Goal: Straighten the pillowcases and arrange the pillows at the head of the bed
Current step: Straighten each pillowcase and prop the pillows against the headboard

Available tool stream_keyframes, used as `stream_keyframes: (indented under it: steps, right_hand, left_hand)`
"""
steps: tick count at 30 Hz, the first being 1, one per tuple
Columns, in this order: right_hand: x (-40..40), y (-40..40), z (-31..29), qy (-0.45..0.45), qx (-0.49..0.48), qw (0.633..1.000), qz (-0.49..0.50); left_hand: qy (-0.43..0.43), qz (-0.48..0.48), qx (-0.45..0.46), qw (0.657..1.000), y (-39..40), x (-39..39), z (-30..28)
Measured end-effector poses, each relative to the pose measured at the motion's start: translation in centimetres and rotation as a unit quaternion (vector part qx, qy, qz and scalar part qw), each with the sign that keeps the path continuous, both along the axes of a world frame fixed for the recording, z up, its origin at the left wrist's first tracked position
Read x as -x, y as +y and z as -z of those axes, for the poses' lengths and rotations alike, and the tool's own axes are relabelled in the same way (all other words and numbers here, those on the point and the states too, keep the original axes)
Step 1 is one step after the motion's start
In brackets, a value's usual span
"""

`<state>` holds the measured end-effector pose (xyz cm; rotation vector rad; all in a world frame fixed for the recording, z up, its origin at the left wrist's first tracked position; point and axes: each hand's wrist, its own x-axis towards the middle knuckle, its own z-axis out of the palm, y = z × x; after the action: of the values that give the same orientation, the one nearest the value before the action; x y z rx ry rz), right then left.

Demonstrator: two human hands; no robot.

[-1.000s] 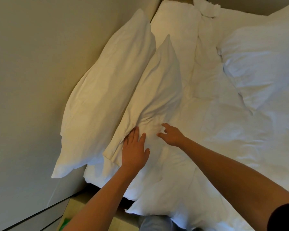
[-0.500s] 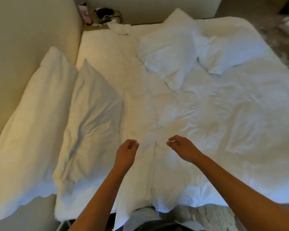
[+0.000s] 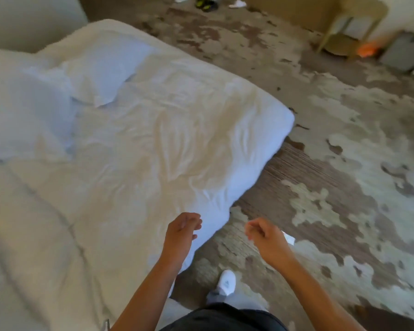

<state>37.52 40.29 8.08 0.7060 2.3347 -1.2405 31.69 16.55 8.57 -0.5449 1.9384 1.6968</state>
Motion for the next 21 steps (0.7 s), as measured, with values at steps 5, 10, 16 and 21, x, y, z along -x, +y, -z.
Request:
stream_keyframes:
  steps: [5,10,16,21]
  right_hand:
    - [-4.1,9.7,0.6,-0.004,0.009,0.994,0.111]
    - [-1.9,16.2,1.4,0.016,0.026,0.984,0.177]
    - [8.5,24.6,0.7,0.058,0.032,0.977,0.205]
    - [17.8,32.5,-1.4,0.087,0.015,0.975,0.205]
  left_hand:
    - [-0.002,0.099,0.008,0.995,11.4,1.2,-0.9]
    - [0.001,0.180,0.027,0.983,18.5,3.7,-0.1]
    - [-0.027,0.203,0.057,0.977,26.4,10.8,1.2]
    - [-0.023,0.223,0.050,0.973,35.1,20.1,1.5]
